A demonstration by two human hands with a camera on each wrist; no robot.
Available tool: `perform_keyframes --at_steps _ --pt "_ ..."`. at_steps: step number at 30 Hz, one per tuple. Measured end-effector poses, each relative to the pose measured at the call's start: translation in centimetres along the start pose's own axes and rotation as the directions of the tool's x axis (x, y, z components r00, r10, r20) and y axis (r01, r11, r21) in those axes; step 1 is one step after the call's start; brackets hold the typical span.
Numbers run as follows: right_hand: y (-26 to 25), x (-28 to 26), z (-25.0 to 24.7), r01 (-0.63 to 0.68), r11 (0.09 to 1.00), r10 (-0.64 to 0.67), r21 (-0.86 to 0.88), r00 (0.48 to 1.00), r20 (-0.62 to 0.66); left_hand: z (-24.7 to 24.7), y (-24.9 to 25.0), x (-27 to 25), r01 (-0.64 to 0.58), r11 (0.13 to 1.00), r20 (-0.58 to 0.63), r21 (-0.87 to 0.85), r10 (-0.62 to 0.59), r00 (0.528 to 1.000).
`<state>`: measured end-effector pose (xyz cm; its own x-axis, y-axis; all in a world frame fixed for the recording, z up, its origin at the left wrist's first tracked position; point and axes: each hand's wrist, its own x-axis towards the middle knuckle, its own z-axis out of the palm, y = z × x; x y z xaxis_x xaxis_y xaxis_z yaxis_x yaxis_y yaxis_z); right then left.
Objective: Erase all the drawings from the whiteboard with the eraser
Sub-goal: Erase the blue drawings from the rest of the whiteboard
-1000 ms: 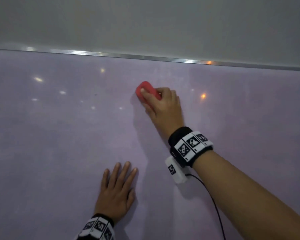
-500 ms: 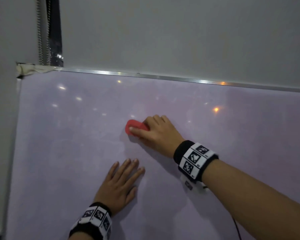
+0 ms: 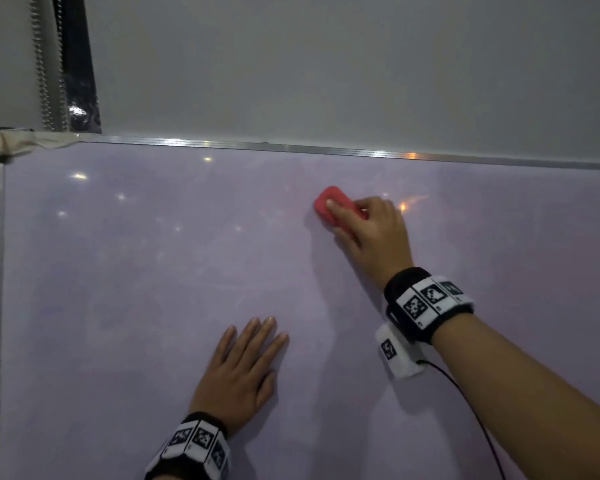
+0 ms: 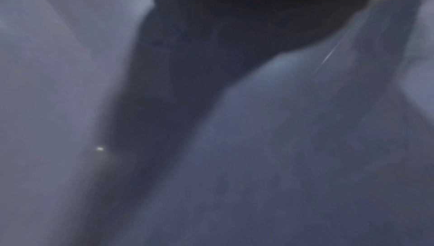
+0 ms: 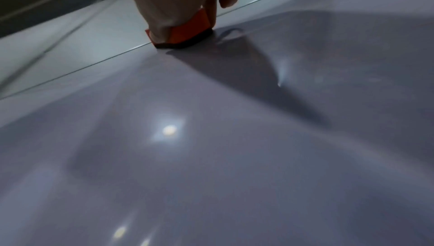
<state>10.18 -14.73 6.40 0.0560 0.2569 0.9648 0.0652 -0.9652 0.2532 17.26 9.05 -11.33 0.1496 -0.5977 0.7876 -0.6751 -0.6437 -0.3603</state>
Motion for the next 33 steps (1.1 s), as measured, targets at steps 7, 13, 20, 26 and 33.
perform_keyframes --at_steps 7,13,20,26,33 --pt "1.0 -14.2 -2.9 -0.168 0.985 0.169 -0.027 0.985 0.046 0.3 0.3 0.3 -0.007 1.000 -0.154 -0.023 0.003 0.988" --pt "8.2 -17.6 -6.4 0.233 0.972 -0.218 -0.042 0.951 0.220 0.8 4.8 2.1 0.205 0.975 -0.205 -0.079 -0.217 0.954" --pt "19.6 -15.1 -10.4 -0.193 0.959 0.222 -0.207 0.967 0.125 4.8 15.8 9.4 0.174 0.979 -0.161 -0.105 -0.189 0.969" --pt "29.4 -10.0 -13.3 -0.789 0.604 0.785 -0.111 0.613 -0.092 6.4 23.7 16.6 0.364 0.927 -0.197 -0.093 -0.375 0.906" --pt "34.7 -13.9 -15.6 -0.248 0.955 0.255 -0.164 0.967 0.023 9.1 31.4 23.1 0.219 0.974 -0.156 -0.057 -0.225 0.962"
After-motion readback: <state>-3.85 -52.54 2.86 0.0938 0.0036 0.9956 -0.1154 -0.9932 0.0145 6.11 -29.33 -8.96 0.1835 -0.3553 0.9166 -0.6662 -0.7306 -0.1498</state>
